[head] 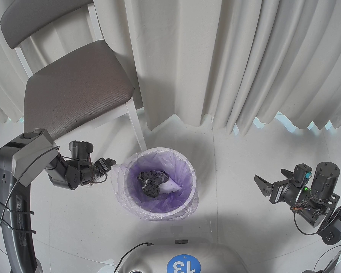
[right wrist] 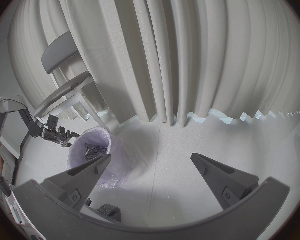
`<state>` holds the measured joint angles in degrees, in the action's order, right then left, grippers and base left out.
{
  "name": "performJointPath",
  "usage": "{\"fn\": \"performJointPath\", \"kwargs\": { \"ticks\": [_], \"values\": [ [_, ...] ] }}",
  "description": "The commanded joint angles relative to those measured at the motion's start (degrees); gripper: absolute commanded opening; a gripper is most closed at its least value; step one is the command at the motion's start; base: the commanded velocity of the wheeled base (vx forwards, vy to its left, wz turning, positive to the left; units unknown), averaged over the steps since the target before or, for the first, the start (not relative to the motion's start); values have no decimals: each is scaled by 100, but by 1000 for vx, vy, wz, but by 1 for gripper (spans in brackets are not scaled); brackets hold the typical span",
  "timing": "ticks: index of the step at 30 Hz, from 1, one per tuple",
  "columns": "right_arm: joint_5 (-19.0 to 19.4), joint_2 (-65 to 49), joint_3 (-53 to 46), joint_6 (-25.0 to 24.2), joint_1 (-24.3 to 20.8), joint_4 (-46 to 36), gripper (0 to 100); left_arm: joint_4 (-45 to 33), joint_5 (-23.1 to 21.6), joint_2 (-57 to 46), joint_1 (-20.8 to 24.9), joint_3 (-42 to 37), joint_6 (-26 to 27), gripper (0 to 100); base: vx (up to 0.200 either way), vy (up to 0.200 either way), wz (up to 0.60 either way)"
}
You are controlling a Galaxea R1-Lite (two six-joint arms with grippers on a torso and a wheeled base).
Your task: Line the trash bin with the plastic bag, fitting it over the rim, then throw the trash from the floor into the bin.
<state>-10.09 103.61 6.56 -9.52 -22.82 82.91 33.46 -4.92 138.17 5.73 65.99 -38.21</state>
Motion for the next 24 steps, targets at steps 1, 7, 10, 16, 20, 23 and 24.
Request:
{"fn": "performJointPath", "kwargs": {
  "ticks": [1,7,10,16,20,23,24],
  "values": [
    [-1,-7,-76,12,-3,41,100,-15,0,167,200,37,129,100,0,0,0],
    [16,54,3,29,23,32,100,-200,229,966,482,723,1034,100,0,0,0],
    [25,72,47,64,58,32,100,-815,264,1028,526,1180,1096,100,0,0,0],
    [60,204,144,82,67,32,100,-1562,282,1045,631,1689,1096,100,0,0,0],
    [192,379,267,82,67,68,100,-1589,299,1019,728,1724,1087,100,0,0,0],
    [192,423,276,82,67,85,100,-1589,449,1002,658,1716,1096,100,0,0,0],
    [192,432,276,91,67,103,100,-1589,545,984,631,1707,1096,100,0,0,0]
  ]
}}
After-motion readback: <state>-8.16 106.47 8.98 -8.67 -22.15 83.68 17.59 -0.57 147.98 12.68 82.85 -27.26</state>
